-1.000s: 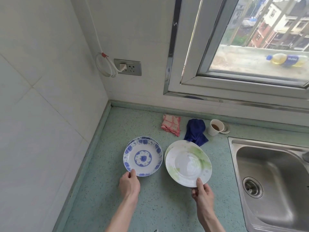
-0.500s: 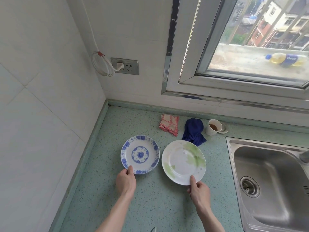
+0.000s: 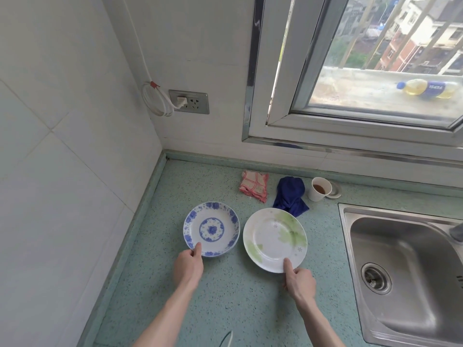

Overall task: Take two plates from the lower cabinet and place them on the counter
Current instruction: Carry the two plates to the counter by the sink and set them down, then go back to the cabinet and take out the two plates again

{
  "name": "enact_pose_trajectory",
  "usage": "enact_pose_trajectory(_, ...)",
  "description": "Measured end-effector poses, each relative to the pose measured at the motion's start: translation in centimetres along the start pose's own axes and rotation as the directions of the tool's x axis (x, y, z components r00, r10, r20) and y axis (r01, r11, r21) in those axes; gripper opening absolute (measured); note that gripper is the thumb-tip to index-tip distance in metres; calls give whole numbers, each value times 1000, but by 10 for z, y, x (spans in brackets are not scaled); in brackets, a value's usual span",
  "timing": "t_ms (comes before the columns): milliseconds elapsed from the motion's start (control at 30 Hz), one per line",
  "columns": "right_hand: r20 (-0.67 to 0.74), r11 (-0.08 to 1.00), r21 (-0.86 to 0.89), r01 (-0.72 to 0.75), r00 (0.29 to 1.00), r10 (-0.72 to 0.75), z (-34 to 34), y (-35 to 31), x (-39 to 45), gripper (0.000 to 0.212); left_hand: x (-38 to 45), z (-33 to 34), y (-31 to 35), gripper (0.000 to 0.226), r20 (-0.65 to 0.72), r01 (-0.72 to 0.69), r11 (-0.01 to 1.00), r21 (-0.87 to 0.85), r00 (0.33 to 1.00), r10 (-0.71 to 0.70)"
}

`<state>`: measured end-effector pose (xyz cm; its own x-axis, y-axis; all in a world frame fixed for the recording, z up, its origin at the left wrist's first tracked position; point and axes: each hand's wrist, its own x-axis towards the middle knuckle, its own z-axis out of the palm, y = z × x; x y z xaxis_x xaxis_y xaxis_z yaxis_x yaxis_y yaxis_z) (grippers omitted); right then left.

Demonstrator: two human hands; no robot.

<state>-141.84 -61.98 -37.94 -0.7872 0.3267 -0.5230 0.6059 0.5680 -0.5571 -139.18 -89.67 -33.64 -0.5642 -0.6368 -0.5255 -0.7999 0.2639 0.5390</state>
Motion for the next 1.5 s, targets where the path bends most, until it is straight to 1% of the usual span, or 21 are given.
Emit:
enact_pose_trajectory(67,6,1000,3,-9,1000,9,-3,2,-1,69,-2,-3,-1,56,6,-18,999,37,1000,18)
enact_pose_trajectory(167,-25,1000,-13,21,999,-22,-15,1,-13,71,-12,-9,-3,53,-27,-107,985,136,993,112)
enact_pose_trajectory(233,-84,992,-33,122,989,-124,-26,-4,-25,63,-20,-10,-6,50,-79,-171,969,179,979,187)
enact_pose_trajectory(333,-152,946,-34,322,934,-323,-47,-18,-40,40,-37,-10,-6,38,-161,-257,944,208,943,292)
enact_pose_trajectory(400,-157,881,-79,467,867,-473,-59,-24,-42,28,-48,-9,-4,29,-213,-317,927,201,909,358)
enact_pose_trajectory(433,-153,840,-115,530,826,-542,-65,-26,-40,29,-54,-9,-2,27,-233,-351,918,188,892,388)
enact_pose_trajectory(500,-141,759,-163,630,747,-650,-78,-32,-38,37,-66,-9,0,29,-259,-429,890,154,852,455)
enact_pose_trajectory(633,-72,585,-257,769,588,-805,-103,-52,-42,48,-98,-12,10,36,-305,-530,843,89,791,530)
enact_pose_trajectory(700,-23,490,-269,829,504,-864,-114,-63,-47,52,-120,-17,15,37,-342,-564,820,101,754,561)
enact_pose_trajectory(767,12,419,-265,868,438,-899,-122,-75,-52,55,-139,-22,17,38,-368,-575,808,129,729,577)
enact_pose_trajectory(867,61,298,-243,923,321,-945,-133,-89,-66,58,-177,-31,10,45,-442,-544,809,222,683,581)
enact_pose_trajectory(933,74,228,-204,952,247,-966,-137,-98,-79,58,-207,-38,2,48,-486,-488,817,308,658,576)
enact_pose_trajectory(1000,93,125,-173,977,143,-985,-138,-105,-97,58,-237,-46,-11,48,-528,-405,834,374,647,550)
enact_pose_trajectory(1100,147,-40,-129,991,-21,-989,-133,-110,-127,53,-282,-55,-34,47,-610,-281,866,414,620,493)
enact_pose_trajectory(1233,239,-201,-32,979,-188,-953,-124,-100,-169,54,-341,-66,-66,44,-727,-146,894,423,534,431)
enact_pose_trajectory(1300,265,-272,6,962,-264,-927,-118,-94,-189,53,-368,-71,-82,44,-773,-77,910,407,502,388)
enact_pose_trajectory(1500,308,-407,118,906,-424,-852,-103,-63,-259,53,-449,-67,-149,43,-889,104,951,290,398,228)
